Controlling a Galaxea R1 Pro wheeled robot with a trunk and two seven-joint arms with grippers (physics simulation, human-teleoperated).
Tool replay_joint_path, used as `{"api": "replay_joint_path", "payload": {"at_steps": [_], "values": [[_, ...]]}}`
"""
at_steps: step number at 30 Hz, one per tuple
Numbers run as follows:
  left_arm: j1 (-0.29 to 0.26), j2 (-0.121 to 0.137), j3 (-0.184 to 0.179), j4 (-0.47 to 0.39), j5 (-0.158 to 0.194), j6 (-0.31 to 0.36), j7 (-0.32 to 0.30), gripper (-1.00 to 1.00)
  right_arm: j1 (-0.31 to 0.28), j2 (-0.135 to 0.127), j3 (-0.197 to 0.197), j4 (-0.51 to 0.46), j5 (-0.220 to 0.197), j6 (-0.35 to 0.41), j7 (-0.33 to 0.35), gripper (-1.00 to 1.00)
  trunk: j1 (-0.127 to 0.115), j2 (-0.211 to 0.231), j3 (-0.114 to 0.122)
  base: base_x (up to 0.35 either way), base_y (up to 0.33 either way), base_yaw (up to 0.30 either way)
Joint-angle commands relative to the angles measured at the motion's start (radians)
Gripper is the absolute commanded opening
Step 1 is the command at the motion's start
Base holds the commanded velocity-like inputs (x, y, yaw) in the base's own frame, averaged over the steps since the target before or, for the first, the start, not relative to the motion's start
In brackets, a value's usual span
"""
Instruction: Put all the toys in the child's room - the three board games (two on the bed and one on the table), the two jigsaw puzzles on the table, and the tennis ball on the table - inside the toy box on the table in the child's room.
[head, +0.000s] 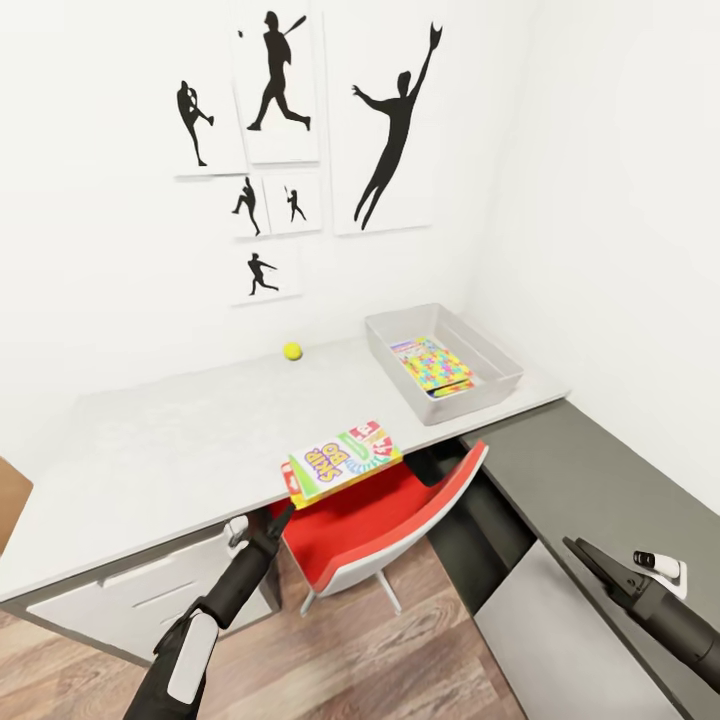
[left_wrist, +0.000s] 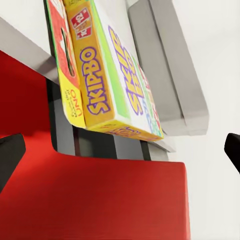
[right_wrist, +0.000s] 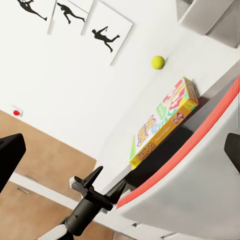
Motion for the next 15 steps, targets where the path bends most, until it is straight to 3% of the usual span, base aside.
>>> {"api": "replay_joint_path", "payload": {"at_steps": [1, 8, 15], "values": [[-0.001, -0.001, 0.004, 0.000, 0.005, 0.010, -0.004, 1.00, -0.001, 0.000, 0.000, 0.000, -0.005, 0.008, 0.001, 1.00, 0.000, -0.001, -0.001, 0.125, -0.093, 0.000], [-0.001, -0.001, 0.005, 0.000, 0.005, 0.008, -0.004, 1.00, -0.001, 0.000, -0.001, 0.000, -0.005, 0.008, 0.001, 1.00, 0.000, -0.001, -0.001, 0.140, -0.113, 0.000], [-0.001, -0.001, 0.005, 0.000, 0.005, 0.007, -0.004, 1.00, -0.001, 0.000, -0.002, 0.000, -0.005, 0.008, 0.001, 1.00, 0.000, -0.001, -0.001, 0.031, -0.027, 0.000]]}}
